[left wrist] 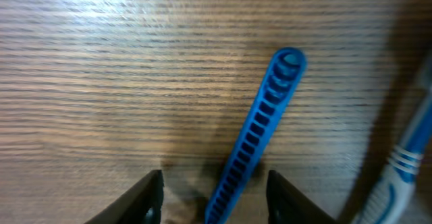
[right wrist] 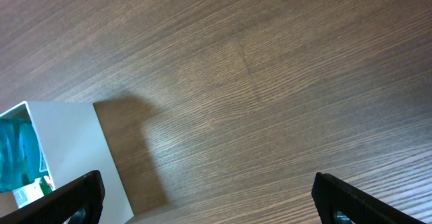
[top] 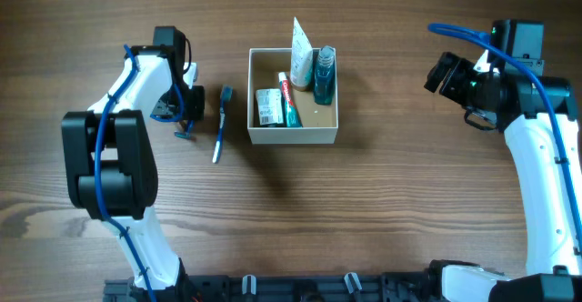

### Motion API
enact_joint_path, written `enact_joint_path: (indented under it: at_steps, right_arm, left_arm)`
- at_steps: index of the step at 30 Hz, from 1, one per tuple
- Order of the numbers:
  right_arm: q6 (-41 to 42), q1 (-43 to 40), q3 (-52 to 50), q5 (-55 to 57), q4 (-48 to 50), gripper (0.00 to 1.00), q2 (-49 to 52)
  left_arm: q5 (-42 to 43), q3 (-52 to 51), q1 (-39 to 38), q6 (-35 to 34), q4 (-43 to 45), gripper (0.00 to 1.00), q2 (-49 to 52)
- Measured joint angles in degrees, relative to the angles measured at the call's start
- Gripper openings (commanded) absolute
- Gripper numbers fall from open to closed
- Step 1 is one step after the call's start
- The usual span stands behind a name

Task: Pack container
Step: 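Grasp the blue razor with the left gripper, then drop the razor into the box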

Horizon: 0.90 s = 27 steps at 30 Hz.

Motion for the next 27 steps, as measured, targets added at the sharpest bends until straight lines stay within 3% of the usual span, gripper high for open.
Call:
enact_joint_path:
  at_steps: [5, 19, 27]
  right_arm:
    - [0.00, 0.00, 0.00, 0.02, 0.00, 1.00, 0.00]
    - [0.00, 0.00, 0.00, 0.02, 0.00, 1.00, 0.00]
    - [0.00, 0.00, 0.00, 0.02, 0.00, 1.00, 0.00]
  left_arm:
    - [0.02, 0.31, 0.00, 0.33, -0.83, 0.04, 0.63]
    - [0.02, 0.39, 0.00, -4.33, -8.02, 0.04, -0.20]
    - [4.81, 7.10, -3.28, -10.93, -15.56, 0.04, -10.40]
